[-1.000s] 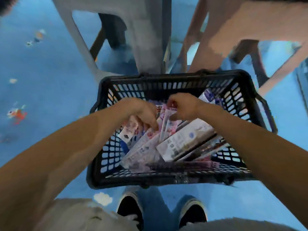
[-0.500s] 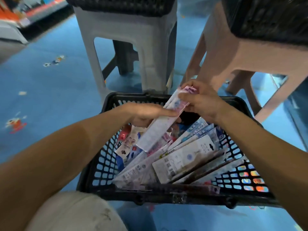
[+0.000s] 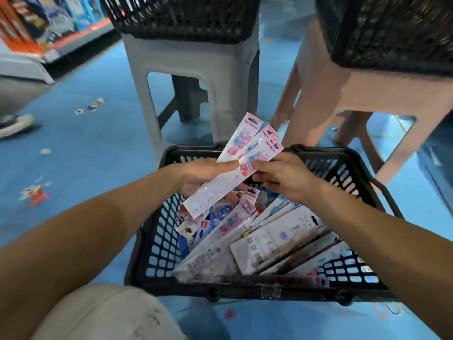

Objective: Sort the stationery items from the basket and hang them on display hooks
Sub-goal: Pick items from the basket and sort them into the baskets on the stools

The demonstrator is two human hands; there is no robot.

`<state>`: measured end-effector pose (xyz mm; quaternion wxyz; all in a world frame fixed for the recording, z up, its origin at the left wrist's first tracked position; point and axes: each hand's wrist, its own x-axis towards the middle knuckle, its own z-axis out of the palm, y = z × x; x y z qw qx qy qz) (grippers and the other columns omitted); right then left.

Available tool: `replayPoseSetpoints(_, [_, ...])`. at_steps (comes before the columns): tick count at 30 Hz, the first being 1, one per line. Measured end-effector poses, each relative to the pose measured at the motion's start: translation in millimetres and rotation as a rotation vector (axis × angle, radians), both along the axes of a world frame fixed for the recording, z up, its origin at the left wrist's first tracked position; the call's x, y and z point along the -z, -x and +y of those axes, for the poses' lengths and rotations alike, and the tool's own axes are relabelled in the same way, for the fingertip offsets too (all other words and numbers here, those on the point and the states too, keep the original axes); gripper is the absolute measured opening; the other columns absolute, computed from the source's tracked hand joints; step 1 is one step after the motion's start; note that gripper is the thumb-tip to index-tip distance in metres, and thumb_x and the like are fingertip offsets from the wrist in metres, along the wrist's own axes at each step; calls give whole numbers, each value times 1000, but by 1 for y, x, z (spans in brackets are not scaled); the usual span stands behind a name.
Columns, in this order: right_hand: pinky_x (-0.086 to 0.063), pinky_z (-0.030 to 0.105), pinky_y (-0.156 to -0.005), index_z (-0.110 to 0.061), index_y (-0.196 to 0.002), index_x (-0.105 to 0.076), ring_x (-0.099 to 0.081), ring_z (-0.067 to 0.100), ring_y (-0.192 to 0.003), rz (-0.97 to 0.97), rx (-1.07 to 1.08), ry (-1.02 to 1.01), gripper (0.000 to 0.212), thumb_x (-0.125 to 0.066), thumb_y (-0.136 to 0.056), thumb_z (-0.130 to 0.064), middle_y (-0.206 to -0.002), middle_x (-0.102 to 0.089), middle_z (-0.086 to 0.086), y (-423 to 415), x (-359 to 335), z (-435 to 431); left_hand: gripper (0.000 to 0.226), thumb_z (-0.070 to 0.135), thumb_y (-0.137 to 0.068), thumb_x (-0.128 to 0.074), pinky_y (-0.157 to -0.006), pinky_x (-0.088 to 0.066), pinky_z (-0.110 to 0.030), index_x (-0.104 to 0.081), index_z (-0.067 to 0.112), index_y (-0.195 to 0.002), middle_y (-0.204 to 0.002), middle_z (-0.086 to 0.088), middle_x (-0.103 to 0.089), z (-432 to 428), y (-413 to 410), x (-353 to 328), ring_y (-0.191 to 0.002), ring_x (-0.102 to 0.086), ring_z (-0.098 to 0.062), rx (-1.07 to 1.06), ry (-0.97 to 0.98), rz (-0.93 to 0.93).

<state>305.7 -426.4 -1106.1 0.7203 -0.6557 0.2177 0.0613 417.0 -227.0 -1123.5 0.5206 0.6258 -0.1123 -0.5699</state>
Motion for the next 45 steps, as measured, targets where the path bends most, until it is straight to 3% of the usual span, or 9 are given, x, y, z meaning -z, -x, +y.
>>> replayPoseSetpoints(2, [-53, 19, -58, -19, -99, -71, -76, 12, -72, -13, 15, -39, 9, -69, -96, -10, -87, -79, 1, 0, 0, 3, 53, 52, -94, -68, -102, -56, -47, -60, 18, -134, -125, -14, -73, 0, 3, 1, -117, -70, -33, 27, -16, -17])
replayPoseSetpoints(6, [-59, 25, -65, -5, -106, -70, -76, 20, -75, -24, 31, -32, 17, -66, -93, 5, -90, -77, 8, -4, 6, 9, 33, 39, -95, -72, -63, -57, -31, -63, 11, -109, -81, -5, -66, -9, 10, 6, -67, -66, -17, 14, -44, -145])
replayPoseSetpoints(11, [-51, 29, -73, -16, -101, -71, -66, 18, -86, 110, -406, 904, 28, -87, -78, -20, -91, -69, 0, -4, 26, 1, 28, 37, -102, -63, -62, -56, -26, -66, 10, -104, -76, -5, -67, -8, 3, 14, -68, -68, -17, -185, -63, -339])
replayPoseSetpoints(16, [-44, 27, -62, -24, -76, -62, -60, 17, -76, 198, -731, 1047, 22, -83, -82, -30, -79, -62, -2, -2, 38, 19, 28, 38, -104, -59, -64, -58, -24, -66, 10, -103, -87, -6, -70, -4, 0, 28, -72, -73, -14, -206, -90, -369])
replayPoseSetpoints(25, [-54, 20, -56, -17, -94, -57, -75, 15, -66, -161, 9, 197, 14, -61, -101, -5, -84, -75, 1, -26, 4, -7, 86, 87, -82, -40, -95, -58, -42, -65, 19, -129, -117, -11, -76, 3, 3, 27, -109, -73, -29, -11, -192, -161])
replayPoseSetpoints(32, [-59, 24, -59, -7, -107, -57, -75, 17, -70, -29, 186, 231, 16, -68, -95, -8, -96, -73, 9, -29, 25, -4, 29, 33, -101, -64, -58, -50, -32, -58, 7, -112, -64, -3, -57, 3, 4, 29, -56, -55, -18, -27, -160, -266])
replayPoseSetpoints(35, [-60, 39, -84, -5, -116, -65, -70, 27, -98, 152, -236, 685, 37, -81, -85, -16, -109, -70, 11, -21, 36, 0, 26, 31, -105, -59, -56, -50, -30, -63, 6, -111, -65, -5, -57, 7, -1, 32, -55, -55, -18, -149, -134, -262])
replayPoseSetpoints(38, [-57, 35, -77, -10, -96, -73, -69, 27, -93, 151, -528, 862, 8, -75, -90, -16, -97, -71, 6, -13, 33, 10, 22, 31, -103, -62, -66, -59, -31, -66, 11, -112, -76, -4, -68, 10, -6, 33, -69, -67, -18, -191, -113, -319])
replayPoseSetpoints(45, [-53, 23, -67, -20, -95, -66, -66, 12, -90, -124, -66, 266, 14, -58, -104, -13, -98, -74, -1, -34, 5, 1, 64, 57, -83, -71, -74, -61, -35, -62, 12, -127, -97, -7, -77, 8, 3, 21, -87, -76, -20, -130, -94, -207])
